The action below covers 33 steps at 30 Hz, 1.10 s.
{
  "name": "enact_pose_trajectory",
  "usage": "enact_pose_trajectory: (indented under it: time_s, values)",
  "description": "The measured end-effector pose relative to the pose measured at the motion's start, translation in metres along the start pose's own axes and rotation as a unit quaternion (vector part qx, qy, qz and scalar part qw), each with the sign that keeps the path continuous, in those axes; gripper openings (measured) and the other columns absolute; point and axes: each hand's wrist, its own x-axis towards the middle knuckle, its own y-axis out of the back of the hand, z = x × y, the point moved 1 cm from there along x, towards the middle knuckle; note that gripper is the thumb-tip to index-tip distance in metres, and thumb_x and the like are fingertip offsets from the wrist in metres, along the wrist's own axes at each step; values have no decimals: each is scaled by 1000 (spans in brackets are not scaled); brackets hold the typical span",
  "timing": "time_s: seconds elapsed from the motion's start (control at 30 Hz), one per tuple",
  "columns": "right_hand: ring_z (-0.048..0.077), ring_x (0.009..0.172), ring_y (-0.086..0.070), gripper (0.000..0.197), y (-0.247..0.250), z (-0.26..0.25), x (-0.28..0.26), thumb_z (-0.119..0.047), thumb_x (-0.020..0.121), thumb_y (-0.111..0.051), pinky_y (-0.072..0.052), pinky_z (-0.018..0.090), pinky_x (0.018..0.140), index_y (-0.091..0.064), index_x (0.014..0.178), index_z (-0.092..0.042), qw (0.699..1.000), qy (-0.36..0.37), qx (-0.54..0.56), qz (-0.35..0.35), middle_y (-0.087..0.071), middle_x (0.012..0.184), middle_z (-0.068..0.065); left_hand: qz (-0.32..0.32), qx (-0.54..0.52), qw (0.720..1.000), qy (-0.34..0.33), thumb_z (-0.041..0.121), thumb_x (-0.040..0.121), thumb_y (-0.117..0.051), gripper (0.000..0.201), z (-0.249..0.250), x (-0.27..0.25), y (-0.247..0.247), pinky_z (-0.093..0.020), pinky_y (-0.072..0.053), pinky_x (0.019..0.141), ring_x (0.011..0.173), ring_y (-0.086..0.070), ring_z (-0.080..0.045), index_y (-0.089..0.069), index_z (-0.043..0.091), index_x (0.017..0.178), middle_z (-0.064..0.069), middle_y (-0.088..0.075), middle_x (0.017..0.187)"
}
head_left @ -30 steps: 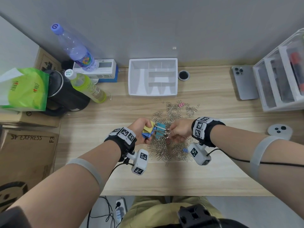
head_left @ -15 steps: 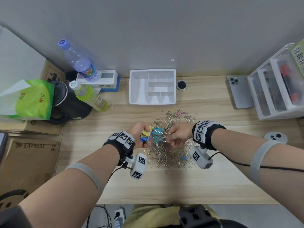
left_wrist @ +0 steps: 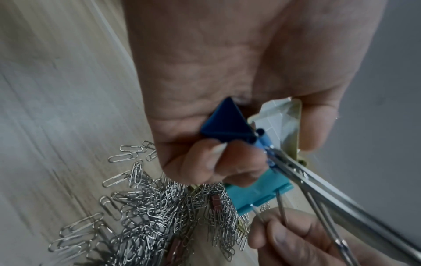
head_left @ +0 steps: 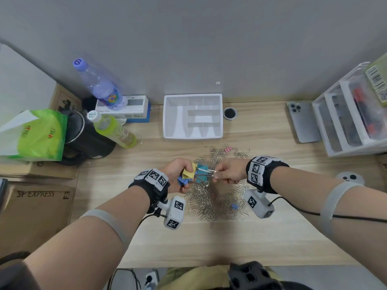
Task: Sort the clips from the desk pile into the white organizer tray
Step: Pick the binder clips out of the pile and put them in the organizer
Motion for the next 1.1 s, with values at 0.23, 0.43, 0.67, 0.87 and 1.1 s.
enact_pose_trajectory:
  time_s: [0.23,0.43,0.67,0.87,1.1]
  values:
    - [5,39,-35,22,-6,-1,2,-27,100,-53,-30,18,39,-71,99,-15,998,-29,58,-18,-49,61,-5,7,55,998,5,14,79,-52,32,-2,4,4,-18,-31,41,40,-40,-9,-45,11,110,1,-48,58]
    - [6,44,-35,21,-8,-7,-1,-32,98,-57,-30,20,45,-72,95,-17,996,-43,77,-25,-47,59,-7,6,30,1000,4,13,77,-54,32,-3,3,7,-18,-28,41,40,-37,-9,-51,10,109,0,-46,59]
    - [11,46,-32,13,-3,-6,2,-36,90,-68,-28,24,48,-73,85,-24,997,-42,68,-23,-44,47,-9,-40,-34,999,-8,13,75,-52,36,-7,5,9,-19,-29,40,39,-36,-12,-52,7,110,-3,-40,59]
    - [18,74,-58,25,1,-6,-4,-32,80,-74,-44,24,62,-68,103,-24,996,-60,-65,5,-64,89,0,-37,-48,998,-20,12,80,-48,26,-7,2,9,-18,-29,40,40,-37,-11,-55,7,105,-4,-39,63]
    - [15,104,-63,60,5,1,-11,-18,77,-66,-48,29,95,-55,135,-20,997,-35,-56,46,-69,111,-6,-5,-48,999,-14,13,79,-50,26,-8,-2,14,-18,-29,40,40,-37,-11,-56,7,104,-1,-46,56]
